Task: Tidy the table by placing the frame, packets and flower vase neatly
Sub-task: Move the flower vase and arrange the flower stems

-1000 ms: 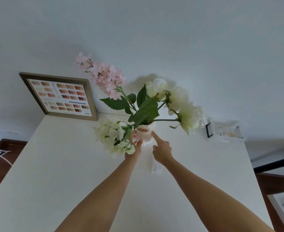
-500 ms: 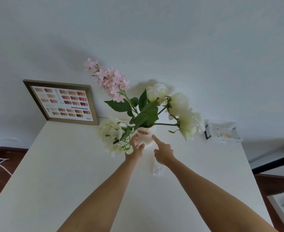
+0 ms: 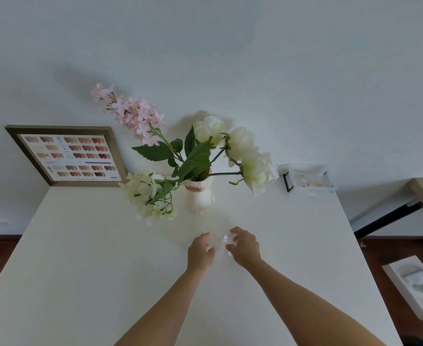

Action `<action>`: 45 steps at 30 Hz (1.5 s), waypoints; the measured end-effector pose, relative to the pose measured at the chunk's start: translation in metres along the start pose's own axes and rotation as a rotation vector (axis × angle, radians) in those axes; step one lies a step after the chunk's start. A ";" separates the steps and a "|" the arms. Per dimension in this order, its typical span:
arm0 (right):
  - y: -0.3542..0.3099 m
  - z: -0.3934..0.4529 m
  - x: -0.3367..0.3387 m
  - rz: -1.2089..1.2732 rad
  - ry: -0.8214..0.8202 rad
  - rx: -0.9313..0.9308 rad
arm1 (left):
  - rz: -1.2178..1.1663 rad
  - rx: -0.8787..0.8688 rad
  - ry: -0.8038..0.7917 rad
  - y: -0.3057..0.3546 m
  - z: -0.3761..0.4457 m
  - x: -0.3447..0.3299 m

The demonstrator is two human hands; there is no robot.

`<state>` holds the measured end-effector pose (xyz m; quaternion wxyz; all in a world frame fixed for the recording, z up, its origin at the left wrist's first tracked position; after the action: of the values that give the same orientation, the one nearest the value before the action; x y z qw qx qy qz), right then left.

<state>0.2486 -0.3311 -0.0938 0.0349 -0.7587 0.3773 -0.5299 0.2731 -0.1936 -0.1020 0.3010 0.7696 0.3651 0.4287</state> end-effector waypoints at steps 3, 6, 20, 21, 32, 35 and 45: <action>0.007 -0.004 0.001 0.149 0.009 -0.035 | 0.032 0.003 -0.022 0.005 -0.001 -0.013; 0.017 -0.005 0.014 0.273 0.030 -0.032 | 0.001 -0.026 -0.008 0.015 0.002 -0.026; 0.143 0.044 0.198 0.565 0.414 -0.183 | -0.173 -0.335 -0.045 0.202 0.042 -0.167; 0.147 0.053 0.208 0.574 0.443 -0.189 | -0.189 -0.329 -0.038 0.213 0.049 -0.175; 0.158 0.112 0.229 0.620 0.573 -0.231 | -0.278 -0.216 0.008 0.219 0.078 -0.190; 0.149 0.103 0.216 0.606 0.598 -0.167 | -0.290 -0.219 0.014 0.205 0.065 -0.178; 0.062 0.048 0.133 0.698 0.324 0.028 | -0.515 -0.140 0.295 0.102 -0.011 -0.075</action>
<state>0.2755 -0.4732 -0.0397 0.1634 -0.4905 0.6064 -0.6041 0.2671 -0.3099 -0.0509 0.3958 0.5587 0.5576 0.4694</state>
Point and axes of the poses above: each hand's wrist, its own z-axis towards the middle knuckle, its own x-axis out of the back of the hand, y = z × x, the point moved 3 cm from there along z, towards the middle knuckle, and after that the axes turned 5 degrees about -z, right-handed, at the moved point
